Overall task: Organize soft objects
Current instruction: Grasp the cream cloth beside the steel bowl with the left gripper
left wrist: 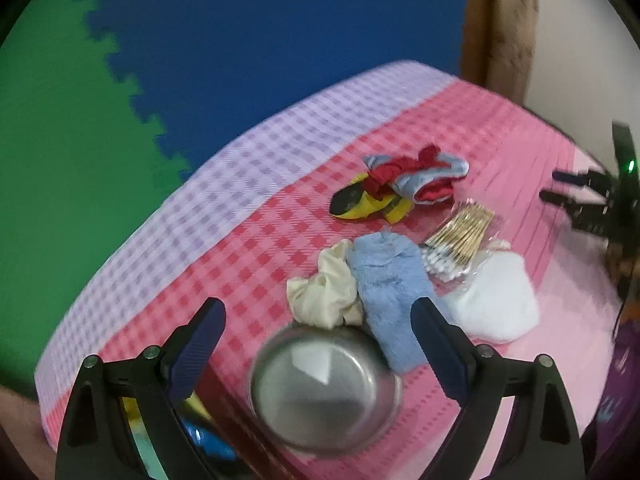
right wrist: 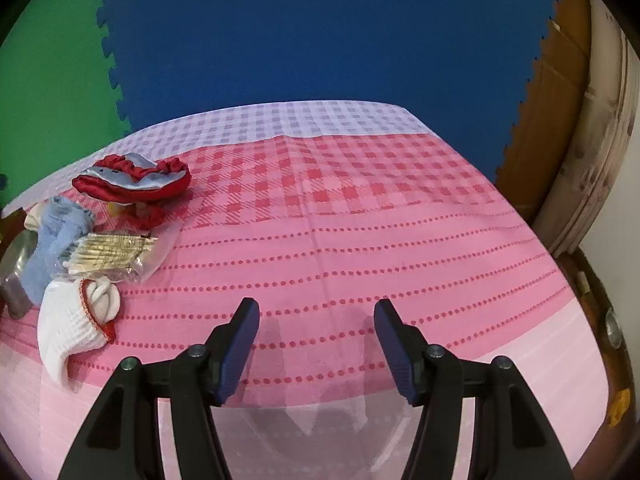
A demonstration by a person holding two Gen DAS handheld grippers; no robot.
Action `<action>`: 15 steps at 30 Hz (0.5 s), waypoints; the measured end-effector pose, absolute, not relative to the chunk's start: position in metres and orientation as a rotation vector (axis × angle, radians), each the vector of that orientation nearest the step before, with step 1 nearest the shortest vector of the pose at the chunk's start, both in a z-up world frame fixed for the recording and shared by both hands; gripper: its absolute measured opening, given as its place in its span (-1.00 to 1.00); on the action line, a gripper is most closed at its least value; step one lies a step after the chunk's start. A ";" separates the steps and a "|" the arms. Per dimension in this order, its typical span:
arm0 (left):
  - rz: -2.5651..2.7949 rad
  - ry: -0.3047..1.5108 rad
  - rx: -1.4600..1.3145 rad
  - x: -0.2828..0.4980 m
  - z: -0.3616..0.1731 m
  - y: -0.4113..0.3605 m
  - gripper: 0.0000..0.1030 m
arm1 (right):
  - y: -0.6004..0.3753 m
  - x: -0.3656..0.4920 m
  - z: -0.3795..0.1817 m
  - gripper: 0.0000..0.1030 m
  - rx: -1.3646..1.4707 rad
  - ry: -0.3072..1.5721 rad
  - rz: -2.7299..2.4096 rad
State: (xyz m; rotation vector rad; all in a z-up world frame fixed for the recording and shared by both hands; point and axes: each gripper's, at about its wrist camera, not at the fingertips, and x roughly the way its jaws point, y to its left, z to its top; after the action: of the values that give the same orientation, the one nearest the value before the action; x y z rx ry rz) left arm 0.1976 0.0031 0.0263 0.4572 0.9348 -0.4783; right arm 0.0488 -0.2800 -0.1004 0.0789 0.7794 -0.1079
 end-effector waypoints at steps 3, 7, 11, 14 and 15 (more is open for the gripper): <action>-0.520 0.976 0.542 0.216 0.009 -0.004 0.54 | -0.280 0.050 -0.103 0.19 0.086 0.788 -0.106; -0.557 1.027 0.572 0.234 -0.010 -0.002 0.45 | -0.279 0.052 -0.104 0.19 0.085 0.800 -0.105; -0.643 1.082 0.548 0.250 -0.025 -0.001 -0.13 | -0.281 0.054 -0.107 0.19 0.101 0.820 -0.108; -0.717 1.159 0.460 0.262 -0.037 0.000 -0.64 | -0.281 0.055 -0.108 0.19 0.104 0.831 -0.112; -0.713 1.182 0.438 0.265 -0.042 0.000 -0.76 | -0.281 0.056 -0.108 0.19 0.107 0.832 -0.112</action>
State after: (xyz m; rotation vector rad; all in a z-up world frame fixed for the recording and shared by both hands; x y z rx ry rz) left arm 0.2654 0.0000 -0.0417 0.4378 1.1821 -0.7134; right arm 0.0556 -0.2813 -0.1077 0.1071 0.8318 -0.1123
